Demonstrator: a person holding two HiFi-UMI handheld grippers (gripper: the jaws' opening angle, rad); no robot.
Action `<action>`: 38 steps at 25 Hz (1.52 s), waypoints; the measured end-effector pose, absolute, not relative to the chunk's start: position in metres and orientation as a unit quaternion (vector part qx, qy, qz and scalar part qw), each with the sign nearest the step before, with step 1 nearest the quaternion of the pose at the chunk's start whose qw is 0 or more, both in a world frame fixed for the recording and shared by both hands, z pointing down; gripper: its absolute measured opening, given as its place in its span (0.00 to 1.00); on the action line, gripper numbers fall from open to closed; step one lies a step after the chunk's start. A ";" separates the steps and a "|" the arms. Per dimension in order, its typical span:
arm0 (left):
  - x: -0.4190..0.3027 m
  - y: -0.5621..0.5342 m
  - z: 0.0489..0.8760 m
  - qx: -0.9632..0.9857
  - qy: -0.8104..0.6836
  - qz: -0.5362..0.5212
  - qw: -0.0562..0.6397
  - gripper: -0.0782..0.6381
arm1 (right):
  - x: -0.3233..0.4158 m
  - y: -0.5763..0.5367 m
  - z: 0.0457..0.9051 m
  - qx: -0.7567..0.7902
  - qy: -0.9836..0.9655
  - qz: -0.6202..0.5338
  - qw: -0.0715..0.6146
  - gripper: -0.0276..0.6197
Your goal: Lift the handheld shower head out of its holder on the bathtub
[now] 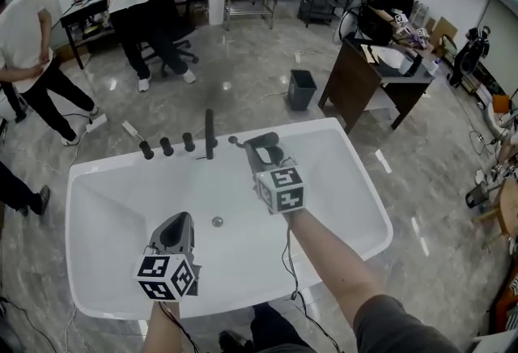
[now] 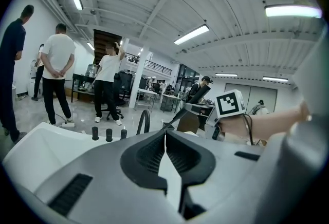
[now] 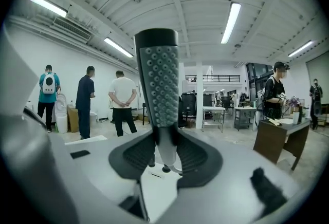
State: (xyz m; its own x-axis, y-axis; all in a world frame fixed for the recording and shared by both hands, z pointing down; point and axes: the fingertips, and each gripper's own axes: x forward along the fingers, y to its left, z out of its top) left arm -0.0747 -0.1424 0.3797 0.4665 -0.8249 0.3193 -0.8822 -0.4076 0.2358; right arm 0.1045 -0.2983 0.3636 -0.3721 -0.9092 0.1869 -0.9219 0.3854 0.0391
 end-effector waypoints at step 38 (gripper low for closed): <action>-0.125 0.073 0.322 0.892 -0.420 0.074 0.152 0.13 | 0.098 0.067 0.248 0.623 -0.782 0.003 -0.023 0.26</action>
